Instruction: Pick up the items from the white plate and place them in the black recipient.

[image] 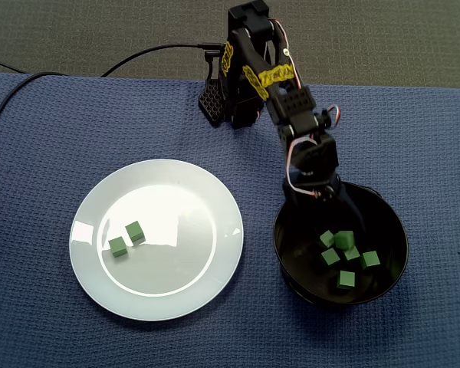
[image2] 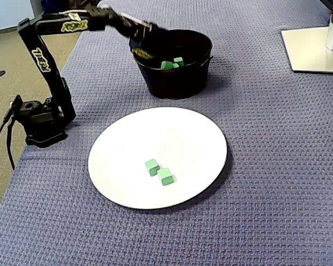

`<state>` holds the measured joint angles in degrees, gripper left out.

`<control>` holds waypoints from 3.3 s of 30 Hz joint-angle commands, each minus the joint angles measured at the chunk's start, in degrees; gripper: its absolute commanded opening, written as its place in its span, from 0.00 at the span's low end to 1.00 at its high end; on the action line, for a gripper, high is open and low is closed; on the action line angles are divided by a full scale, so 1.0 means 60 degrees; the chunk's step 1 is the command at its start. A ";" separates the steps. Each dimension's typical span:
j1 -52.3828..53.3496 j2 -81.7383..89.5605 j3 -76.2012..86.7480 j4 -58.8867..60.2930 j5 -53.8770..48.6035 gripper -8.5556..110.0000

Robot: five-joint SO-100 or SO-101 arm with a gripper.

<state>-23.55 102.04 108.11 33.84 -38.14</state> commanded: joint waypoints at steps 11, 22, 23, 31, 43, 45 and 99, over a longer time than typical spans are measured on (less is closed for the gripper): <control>0.7646 0.0015 -1.1631 0.8540 -0.0469 0.31; 1.0869 -0.1758 -0.6270 0.6313 -0.0981 0.34; 1.0898 -0.2021 -0.5771 0.6035 -0.1216 0.34; 1.0942 -0.4043 -0.4189 0.4600 -0.2329 0.34; 1.0166 -0.5112 -0.3706 0.3398 -0.2988 0.33; 1.0093 -0.5200 -0.3442 0.3091 -0.3032 0.33; -0.0967 -0.1479 -0.4717 0.1772 0.2666 0.07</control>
<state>-26.28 98.09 76.03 50.01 -24.26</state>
